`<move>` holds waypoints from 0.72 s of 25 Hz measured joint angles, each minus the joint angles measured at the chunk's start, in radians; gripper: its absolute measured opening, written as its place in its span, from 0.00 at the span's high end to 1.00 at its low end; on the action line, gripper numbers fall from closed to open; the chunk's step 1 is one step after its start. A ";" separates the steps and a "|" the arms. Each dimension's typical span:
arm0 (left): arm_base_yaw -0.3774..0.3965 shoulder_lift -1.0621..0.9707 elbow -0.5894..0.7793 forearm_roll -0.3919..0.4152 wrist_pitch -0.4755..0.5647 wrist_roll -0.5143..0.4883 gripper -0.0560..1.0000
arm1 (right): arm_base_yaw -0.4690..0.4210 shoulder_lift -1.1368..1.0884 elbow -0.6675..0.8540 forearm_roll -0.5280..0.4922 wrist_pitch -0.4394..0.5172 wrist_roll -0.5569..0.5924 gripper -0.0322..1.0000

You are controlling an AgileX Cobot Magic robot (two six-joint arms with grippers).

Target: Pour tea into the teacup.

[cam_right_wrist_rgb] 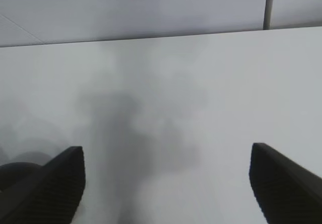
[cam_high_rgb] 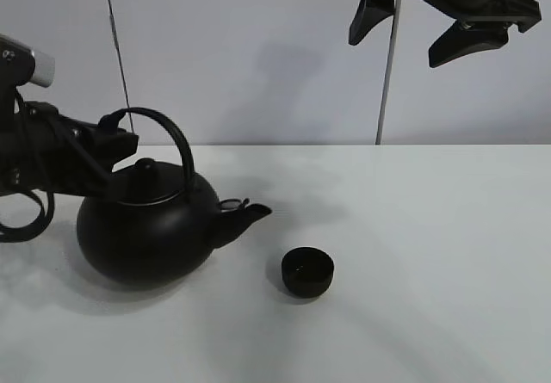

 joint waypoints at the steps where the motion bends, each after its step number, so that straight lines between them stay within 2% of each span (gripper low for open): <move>1: -0.008 -0.002 -0.012 0.000 -0.001 -0.009 0.85 | 0.000 0.000 0.000 0.000 0.000 0.000 0.37; 5: -0.046 -0.002 -0.070 0.005 0.025 -0.023 0.85 | 0.000 0.000 0.000 0.000 0.000 0.000 0.37; 14: -0.113 -0.001 -0.196 0.018 0.235 -0.025 0.85 | 0.000 0.000 0.000 0.000 0.000 0.000 0.37; 18: -0.114 0.013 -0.230 0.022 0.248 -0.022 0.85 | 0.000 0.000 0.000 0.000 0.000 0.000 0.37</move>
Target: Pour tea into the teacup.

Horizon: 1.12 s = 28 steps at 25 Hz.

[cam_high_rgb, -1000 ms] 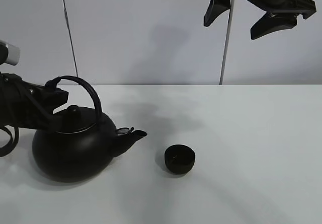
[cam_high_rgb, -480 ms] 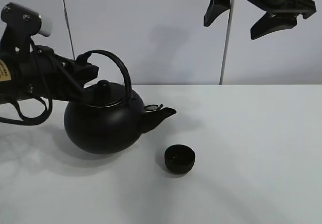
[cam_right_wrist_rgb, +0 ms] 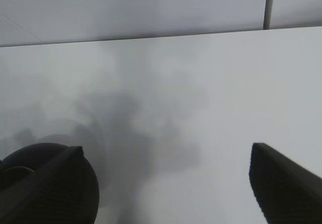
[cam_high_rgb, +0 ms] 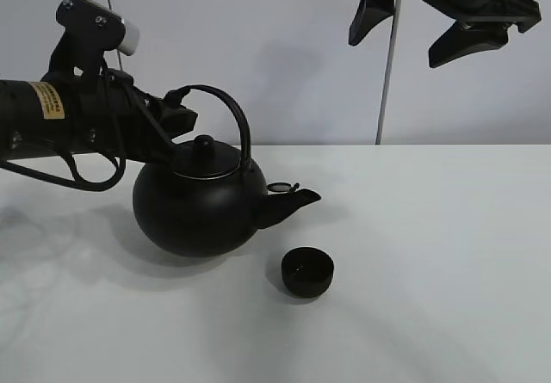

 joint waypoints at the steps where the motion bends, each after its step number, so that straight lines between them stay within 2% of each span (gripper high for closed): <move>1: -0.001 0.004 -0.002 0.000 0.000 0.005 0.85 | 0.000 0.000 0.000 0.000 0.000 0.000 0.37; 28: -0.007 0.025 -0.035 -0.018 0.077 0.127 0.86 | 0.000 0.000 0.000 0.000 -0.002 0.000 0.37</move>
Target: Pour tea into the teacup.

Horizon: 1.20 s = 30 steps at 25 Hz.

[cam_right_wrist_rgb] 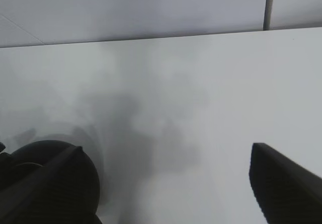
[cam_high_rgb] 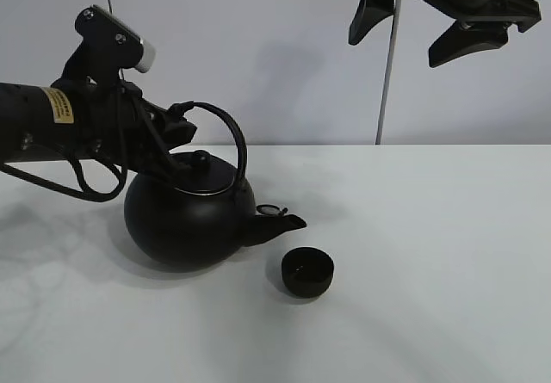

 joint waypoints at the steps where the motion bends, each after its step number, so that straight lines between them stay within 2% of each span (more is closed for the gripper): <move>1: 0.000 0.000 0.000 0.000 0.003 0.001 0.86 | 0.000 0.000 0.000 0.000 0.000 0.000 0.37; 30: -0.008 0.006 -0.004 0.008 0.005 0.068 0.86 | 0.000 0.000 0.000 0.000 0.000 0.000 0.37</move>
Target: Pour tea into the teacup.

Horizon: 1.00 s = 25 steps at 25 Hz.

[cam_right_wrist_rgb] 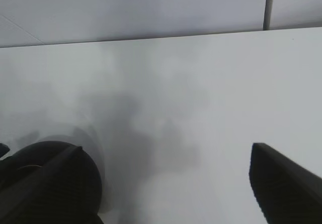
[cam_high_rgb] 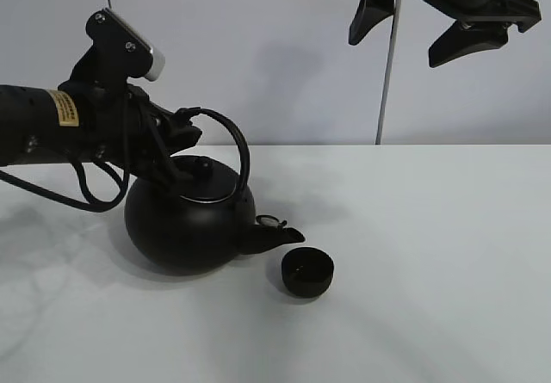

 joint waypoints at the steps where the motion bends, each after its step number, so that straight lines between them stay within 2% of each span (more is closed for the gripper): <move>1: 0.000 0.000 0.000 0.000 0.000 0.001 0.86 | 0.000 0.000 0.000 0.000 0.000 0.000 0.37; 13: -0.015 0.000 -0.004 -0.001 0.003 0.027 0.86 | 0.000 0.000 0.000 0.000 0.000 0.000 0.37; 25: -0.025 0.000 -0.009 -0.016 0.000 0.094 0.86 | 0.000 0.000 0.000 0.000 -0.002 0.000 0.37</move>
